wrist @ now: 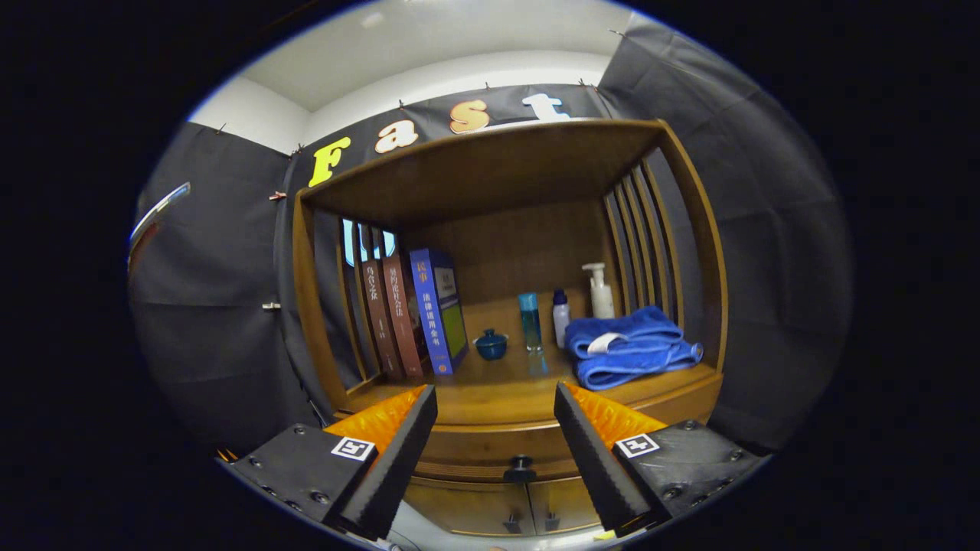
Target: Pull open the drawer, take out the items inside it, and place them on the countertop above the cabinet.
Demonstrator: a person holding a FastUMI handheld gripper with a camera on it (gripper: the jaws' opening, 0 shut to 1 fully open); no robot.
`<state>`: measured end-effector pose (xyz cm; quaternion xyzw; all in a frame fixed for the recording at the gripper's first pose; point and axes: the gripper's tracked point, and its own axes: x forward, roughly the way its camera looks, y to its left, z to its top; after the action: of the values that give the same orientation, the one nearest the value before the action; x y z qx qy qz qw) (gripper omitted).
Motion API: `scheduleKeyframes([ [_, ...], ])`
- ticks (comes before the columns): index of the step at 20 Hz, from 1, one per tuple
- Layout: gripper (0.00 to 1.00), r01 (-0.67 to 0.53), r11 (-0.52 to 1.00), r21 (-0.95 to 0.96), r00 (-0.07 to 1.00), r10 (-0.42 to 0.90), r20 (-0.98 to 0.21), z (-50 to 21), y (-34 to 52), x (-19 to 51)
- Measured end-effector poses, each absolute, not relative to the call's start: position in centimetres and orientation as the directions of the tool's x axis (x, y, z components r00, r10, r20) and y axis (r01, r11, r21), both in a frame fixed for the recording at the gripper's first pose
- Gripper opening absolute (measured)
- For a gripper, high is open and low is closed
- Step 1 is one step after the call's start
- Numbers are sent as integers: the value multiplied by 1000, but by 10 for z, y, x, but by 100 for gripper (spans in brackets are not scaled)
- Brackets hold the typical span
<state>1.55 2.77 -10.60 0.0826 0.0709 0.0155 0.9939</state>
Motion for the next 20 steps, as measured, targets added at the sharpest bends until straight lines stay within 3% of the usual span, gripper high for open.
scheduleKeyframes([
  [16, 99, 31, 998, 54, 943, -11, -332, -247, 24, 54],
  [20, 86, 49, 997, 53, 919, -24, -393, -272, 21, 52],
])
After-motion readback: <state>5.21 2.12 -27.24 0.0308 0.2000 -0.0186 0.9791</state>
